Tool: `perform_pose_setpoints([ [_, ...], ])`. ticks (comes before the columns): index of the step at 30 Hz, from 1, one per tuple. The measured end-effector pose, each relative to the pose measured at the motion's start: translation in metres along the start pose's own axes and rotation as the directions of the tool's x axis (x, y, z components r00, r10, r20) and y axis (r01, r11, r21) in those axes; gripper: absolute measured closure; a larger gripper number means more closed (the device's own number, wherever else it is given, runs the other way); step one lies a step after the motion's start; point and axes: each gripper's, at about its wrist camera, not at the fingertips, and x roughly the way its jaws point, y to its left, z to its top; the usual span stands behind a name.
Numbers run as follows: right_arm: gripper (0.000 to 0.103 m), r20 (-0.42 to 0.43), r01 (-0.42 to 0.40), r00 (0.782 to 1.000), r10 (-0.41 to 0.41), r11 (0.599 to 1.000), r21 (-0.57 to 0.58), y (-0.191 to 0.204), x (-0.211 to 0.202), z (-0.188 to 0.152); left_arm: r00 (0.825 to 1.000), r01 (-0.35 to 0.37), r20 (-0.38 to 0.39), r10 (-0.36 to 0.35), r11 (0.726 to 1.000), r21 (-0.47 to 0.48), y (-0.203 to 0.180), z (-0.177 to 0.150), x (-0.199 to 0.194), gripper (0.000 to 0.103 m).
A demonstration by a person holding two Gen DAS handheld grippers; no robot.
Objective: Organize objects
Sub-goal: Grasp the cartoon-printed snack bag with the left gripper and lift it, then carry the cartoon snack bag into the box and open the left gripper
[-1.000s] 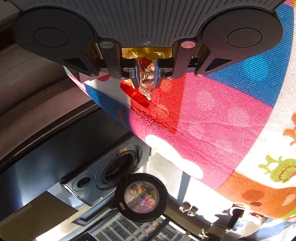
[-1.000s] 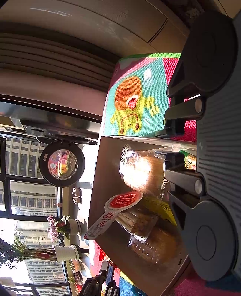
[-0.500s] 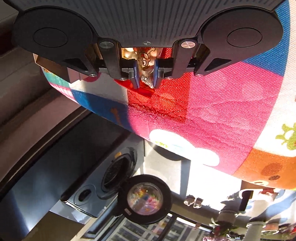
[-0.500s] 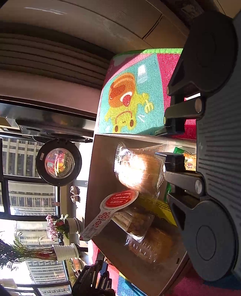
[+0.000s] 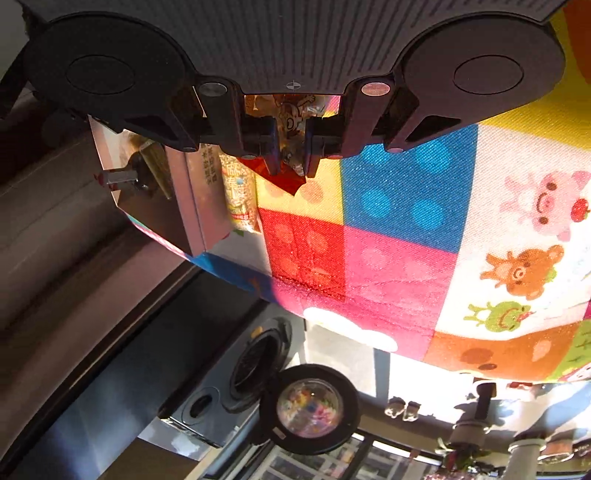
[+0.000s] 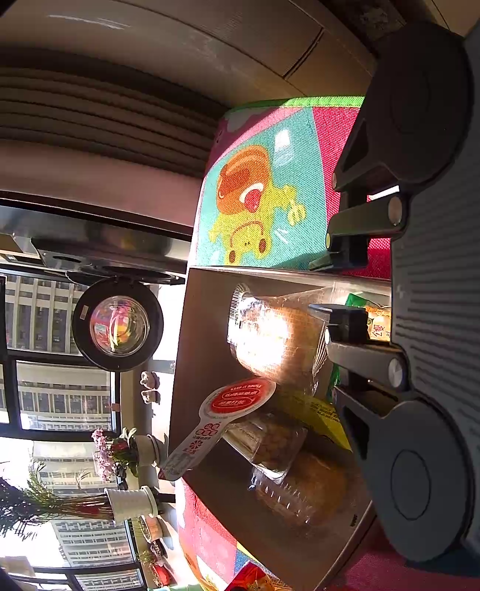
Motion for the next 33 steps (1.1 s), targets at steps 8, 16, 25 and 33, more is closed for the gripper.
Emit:
perform_pose_setpoints([
  [8,0.085,-0.004,-0.009,1.0,0.009,1.0,0.008,-0.001,-0.001,0.002,0.996,0.069,0.061,-0.069,0.998,-0.002,-0.021,0.003,-0.041,0.088],
  [16,0.085,-0.001,-0.016,1.0,0.016,1.0,0.012,-0.002,-0.002,0.001,0.977,0.208,0.037,-0.209,0.978,0.03,-0.074,0.015,-0.019,0.088],
  [25,0.085,0.003,-0.029,1.0,0.029,0.999,0.019,-0.004,-0.002,0.001,0.949,0.303,-0.093,-0.302,0.953,-0.004,-0.117,0.002,0.056,0.087],
  [33,0.085,0.005,-0.026,1.0,0.026,1.0,0.009,-0.003,-0.002,0.0,0.967,0.237,-0.106,-0.232,0.97,0.047,-0.113,-0.007,0.068,0.089],
])
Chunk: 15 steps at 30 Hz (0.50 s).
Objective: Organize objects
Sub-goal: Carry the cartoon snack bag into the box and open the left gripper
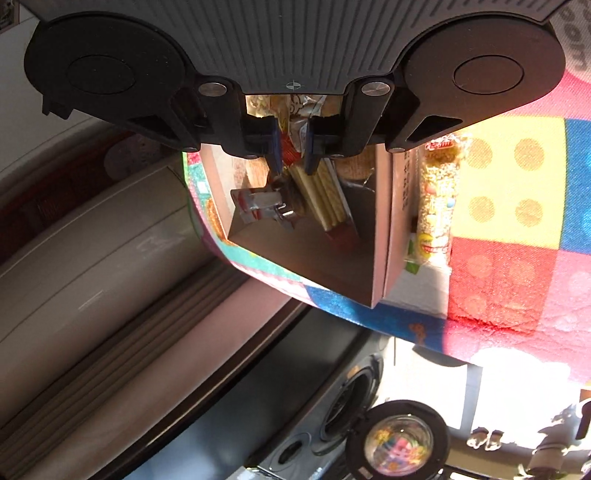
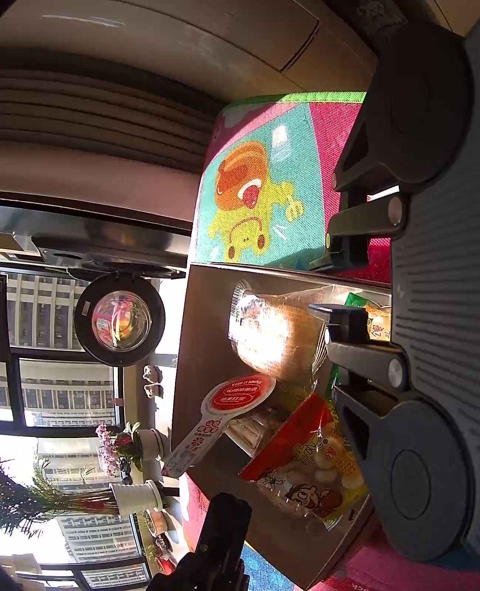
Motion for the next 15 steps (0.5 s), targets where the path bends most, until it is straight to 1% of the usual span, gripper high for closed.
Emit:
perform_pose_setpoints([
  [2,0.084,0.001,0.002,1.0,-0.002,1.0,0.001,0.001,-0.001,0.0,0.999,-0.005,0.047,0.003,1.0,0.027,-0.005,0.004,-0.011,0.089],
  [4,0.083,0.001,0.002,1.0,-0.002,1.0,0.002,0.001,-0.001,0.0,0.995,0.021,0.092,-0.026,0.998,0.058,-0.012,0.007,-0.022,0.089],
  [6,0.081,0.001,0.003,1.0,-0.003,1.0,-0.002,0.002,-0.001,0.0,0.988,0.094,0.116,-0.104,0.992,0.086,-0.024,0.013,-0.029,0.089],
  [9,0.079,0.0,0.006,1.0,-0.006,1.0,-0.006,0.004,-0.001,0.001,0.972,0.198,0.102,-0.212,0.971,0.132,-0.044,0.019,-0.024,0.089],
  [10,0.079,0.0,0.006,1.0,-0.006,1.0,-0.006,0.004,-0.001,0.001,0.969,0.216,0.092,-0.23,0.966,0.139,-0.049,0.02,-0.02,0.089],
  [11,0.079,-0.001,0.006,1.0,-0.006,1.0,-0.004,0.003,-0.001,0.001,0.97,0.219,0.077,-0.231,0.966,0.139,-0.054,0.021,-0.012,0.089],
  [12,0.079,-0.002,0.005,1.0,-0.005,1.0,-0.003,0.003,-0.001,0.001,0.973,0.207,0.071,-0.217,0.969,0.135,-0.056,0.022,-0.007,0.089],
  [13,0.079,-0.002,0.003,1.0,-0.003,1.0,-0.002,0.003,-0.002,0.001,0.98,0.177,0.066,-0.187,0.975,0.137,-0.058,0.021,0.001,0.089],
  [14,0.079,-0.003,0.001,1.0,-0.001,1.0,-0.001,0.003,-0.002,0.001,0.989,0.125,0.066,-0.136,0.981,0.15,-0.058,0.021,0.011,0.089],
  [15,0.079,-0.003,0.0,1.0,0.0,1.0,-0.002,0.003,-0.002,0.001,0.992,0.093,0.069,-0.105,0.983,0.158,-0.057,0.021,0.016,0.089],
])
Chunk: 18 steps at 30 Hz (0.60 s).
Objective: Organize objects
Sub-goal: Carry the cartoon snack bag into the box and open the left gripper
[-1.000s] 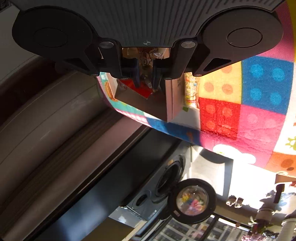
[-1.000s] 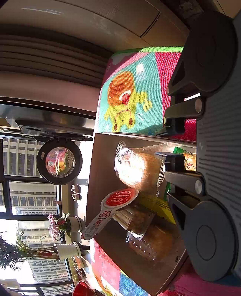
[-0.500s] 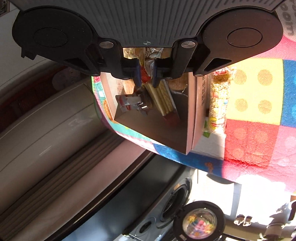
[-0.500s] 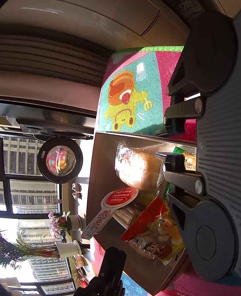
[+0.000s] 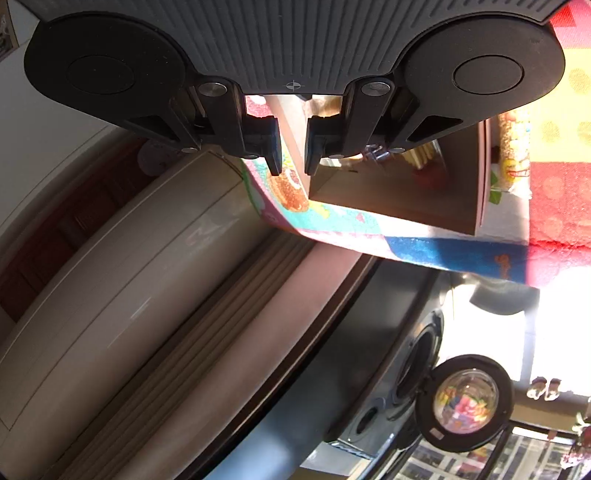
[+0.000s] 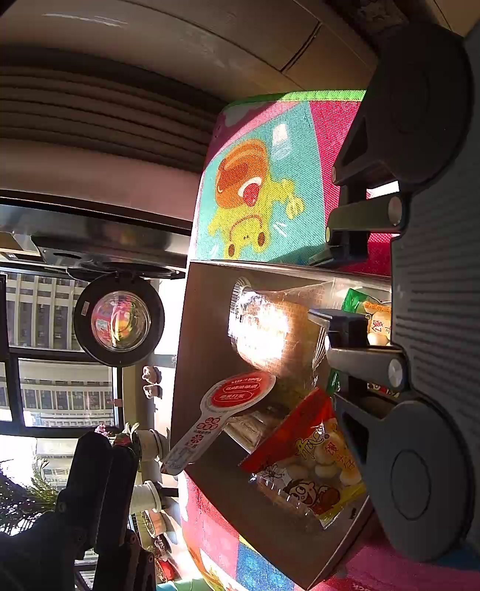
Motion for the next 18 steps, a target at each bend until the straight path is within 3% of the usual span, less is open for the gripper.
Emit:
perform_pose_setpoints([
  [2,0.079,0.001,-0.001,1.0,0.001,1.0,-0.002,0.001,0.0,-0.001,0.995,-0.096,0.001,0.096,0.995,0.032,0.009,-0.003,0.007,0.089],
  [6,0.077,0.003,-0.001,1.0,0.001,1.0,-0.003,0.002,0.0,-0.001,0.976,-0.217,0.004,0.217,0.975,0.043,0.033,-0.006,0.011,0.089],
  [12,0.074,0.005,0.003,1.0,-0.003,1.0,-0.009,0.004,0.001,-0.002,0.968,-0.245,-0.053,0.247,0.968,0.047,0.047,-0.013,0.014,0.088],
  [18,0.073,0.003,0.005,1.0,-0.005,1.0,-0.014,0.005,0.001,-0.002,0.95,-0.281,-0.098,0.297,0.948,0.15,0.035,-0.026,0.013,0.088],
])
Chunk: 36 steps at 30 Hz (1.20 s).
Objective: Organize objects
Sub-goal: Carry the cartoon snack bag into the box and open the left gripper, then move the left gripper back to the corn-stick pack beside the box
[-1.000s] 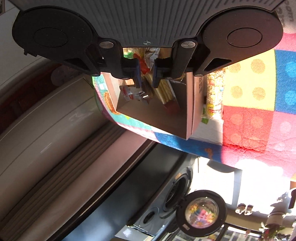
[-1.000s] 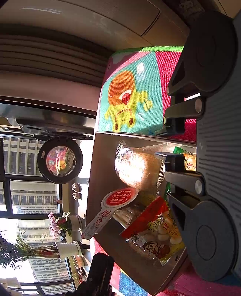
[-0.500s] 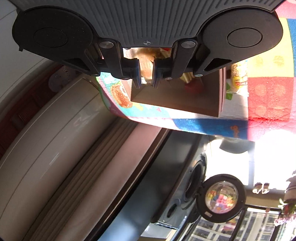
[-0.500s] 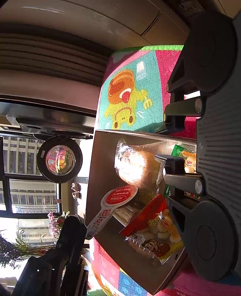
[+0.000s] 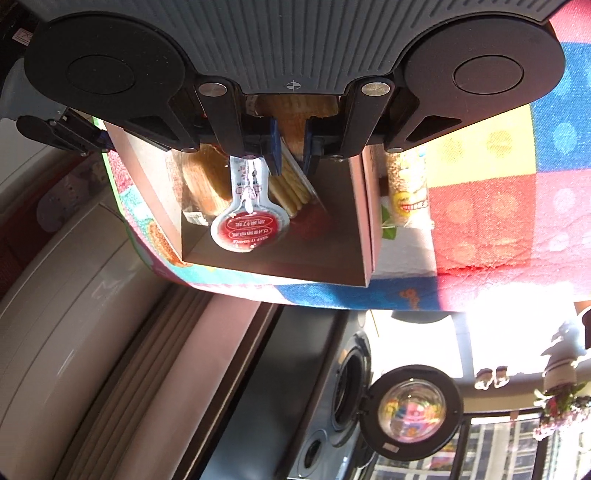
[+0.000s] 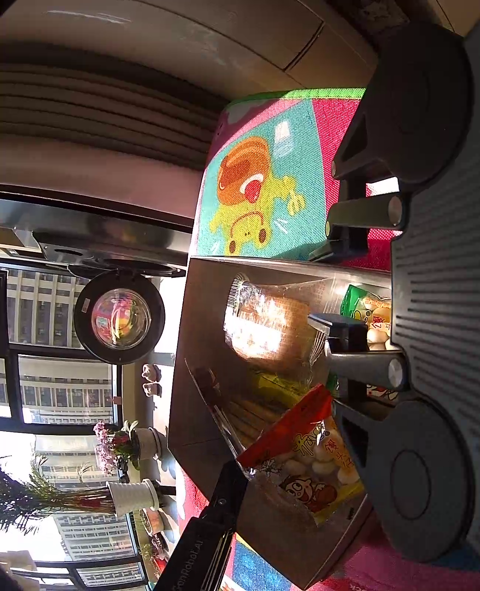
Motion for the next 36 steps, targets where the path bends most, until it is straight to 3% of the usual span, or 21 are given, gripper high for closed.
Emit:
perform_pose_setpoints([
  [9,0.071,-0.001,0.003,1.0,-0.003,1.0,-0.002,0.002,-0.001,0.0,0.998,-0.057,-0.003,0.057,0.995,0.084,-0.012,-0.011,-0.008,0.088],
  [13,0.071,-0.003,0.0,1.0,0.0,1.0,-0.002,0.002,-0.001,0.0,0.999,-0.046,-0.003,0.047,0.995,0.087,-0.012,-0.011,-0.013,0.088],
  [15,0.071,-0.003,-0.001,1.0,0.001,1.0,-0.001,0.002,-0.001,0.0,1.0,-0.009,0.028,0.007,0.997,0.078,-0.009,-0.007,-0.026,0.088],
  [18,0.071,-0.004,-0.005,1.0,0.005,1.0,0.0,0.001,-0.002,0.0,0.993,0.009,0.117,-0.008,1.0,-0.004,0.009,0.007,-0.05,0.086],
  [21,0.071,-0.002,-0.008,1.0,0.008,1.0,0.003,0.001,-0.003,-0.001,0.979,-0.077,0.174,0.102,0.987,-0.142,0.046,0.025,-0.068,0.086],
  [23,0.071,0.0,-0.008,1.0,0.008,1.0,0.004,0.002,-0.004,-0.001,0.981,-0.12,0.127,0.144,0.976,-0.184,0.067,0.026,-0.065,0.086],
  [25,0.071,0.0,-0.01,1.0,0.01,1.0,0.004,0.002,-0.004,-0.001,0.989,-0.132,0.043,0.143,0.973,-0.19,0.08,0.019,-0.055,0.086],
  [26,0.071,-0.001,-0.011,1.0,0.011,1.0,0.004,0.001,-0.005,-0.001,0.985,-0.17,-0.005,0.171,0.974,-0.151,0.083,0.011,-0.048,0.086],
  [28,0.071,-0.001,-0.011,1.0,0.011,1.0,0.002,0.001,-0.005,-0.001,0.967,-0.254,-0.032,0.254,0.967,0.009,0.074,-0.006,-0.041,0.086],
  [30,0.071,-0.003,-0.01,1.0,0.01,1.0,-0.001,0.002,-0.005,-0.001,0.945,-0.314,-0.024,0.325,0.928,0.202,0.06,-0.026,-0.035,0.085],
  [32,0.071,-0.005,-0.009,1.0,0.009,1.0,-0.004,0.002,-0.005,-0.001,0.945,-0.296,-0.052,0.323,0.912,0.284,0.055,-0.04,-0.03,0.086],
  [33,0.071,-0.005,-0.009,1.0,0.009,1.0,-0.005,0.002,-0.005,-0.001,0.948,-0.292,-0.03,0.315,0.907,0.305,0.053,-0.044,-0.032,0.087],
  [36,0.071,-0.006,-0.006,1.0,0.006,1.0,-0.003,0.004,-0.006,-0.001,0.959,-0.251,-0.046,0.281,0.91,0.329,0.051,-0.047,-0.033,0.089],
])
